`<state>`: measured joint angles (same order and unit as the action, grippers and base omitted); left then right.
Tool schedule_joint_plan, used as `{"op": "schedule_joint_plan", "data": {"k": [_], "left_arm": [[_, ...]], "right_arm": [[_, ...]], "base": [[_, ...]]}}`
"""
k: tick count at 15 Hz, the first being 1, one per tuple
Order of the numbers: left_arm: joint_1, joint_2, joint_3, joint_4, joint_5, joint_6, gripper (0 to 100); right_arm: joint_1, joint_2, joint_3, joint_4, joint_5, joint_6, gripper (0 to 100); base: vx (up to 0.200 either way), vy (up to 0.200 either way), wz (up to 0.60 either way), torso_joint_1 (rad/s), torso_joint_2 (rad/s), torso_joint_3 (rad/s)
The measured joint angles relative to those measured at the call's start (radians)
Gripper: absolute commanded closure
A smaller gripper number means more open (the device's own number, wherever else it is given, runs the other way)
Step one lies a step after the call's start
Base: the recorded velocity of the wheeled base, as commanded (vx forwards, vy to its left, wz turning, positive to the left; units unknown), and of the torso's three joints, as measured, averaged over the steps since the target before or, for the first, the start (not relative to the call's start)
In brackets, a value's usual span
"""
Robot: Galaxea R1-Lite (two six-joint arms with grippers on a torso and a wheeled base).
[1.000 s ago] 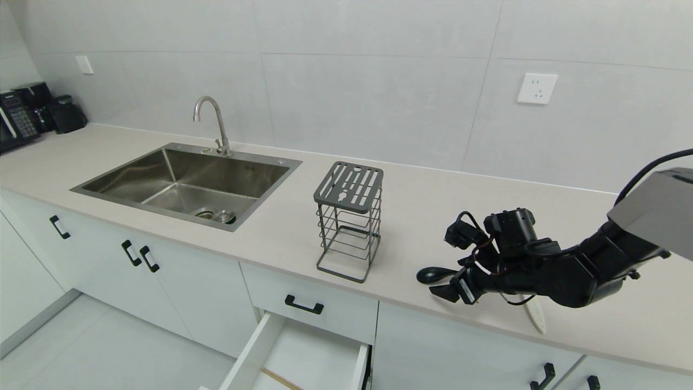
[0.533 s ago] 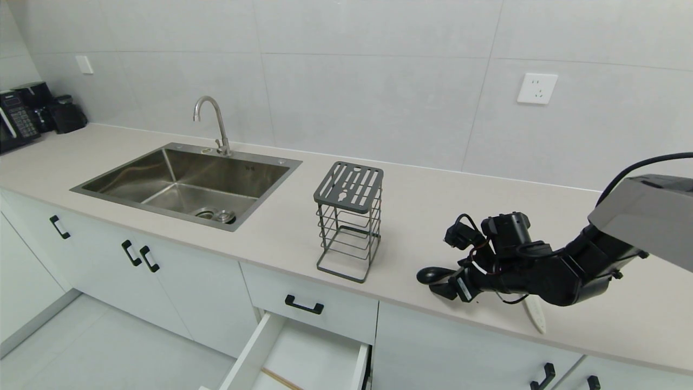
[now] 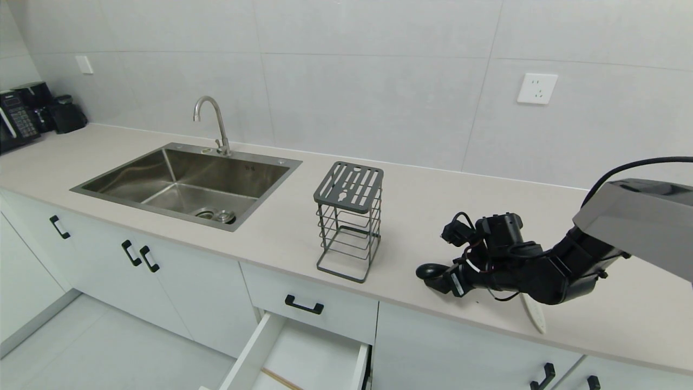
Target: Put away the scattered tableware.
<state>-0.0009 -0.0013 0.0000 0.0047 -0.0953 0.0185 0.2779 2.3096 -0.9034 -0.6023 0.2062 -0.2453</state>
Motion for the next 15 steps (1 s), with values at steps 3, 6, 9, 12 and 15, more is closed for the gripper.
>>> {"op": "schedule_joint_plan", "data": {"k": [3, 6, 9, 12, 15], "left_arm": [[0.0, 0.0, 0.0, 0.0, 0.0, 0.0, 0], [0.0, 0.0, 0.0, 0.0, 0.0, 0.0, 0], [0.0, 0.0, 0.0, 0.0, 0.0, 0.0, 0], [0.0, 0.0, 0.0, 0.0, 0.0, 0.0, 0], [0.0, 0.0, 0.0, 0.0, 0.0, 0.0, 0]], "right_arm": [[0.005, 0.015, 0.006, -0.011, 0.001, 0.003, 100], [0.009, 0.019, 0.006, -0.012, -0.002, 0.002, 100], [0.037, 0.014, 0.006, -0.007, -0.003, 0.002, 100], [0.087, -0.013, 0.012, 0.004, -0.007, 0.007, 100], [0.144, -0.069, 0.058, -0.002, -0.012, 0.031, 100]], "base": [[0.0, 0.0, 0.0, 0.0, 0.0, 0.0], [0.0, 0.0, 0.0, 0.0, 0.0, 0.0], [0.0, 0.0, 0.0, 0.0, 0.0, 0.0], [0.0, 0.0, 0.0, 0.0, 0.0, 0.0], [0.0, 0.0, 0.0, 0.0, 0.0, 0.0]]}}
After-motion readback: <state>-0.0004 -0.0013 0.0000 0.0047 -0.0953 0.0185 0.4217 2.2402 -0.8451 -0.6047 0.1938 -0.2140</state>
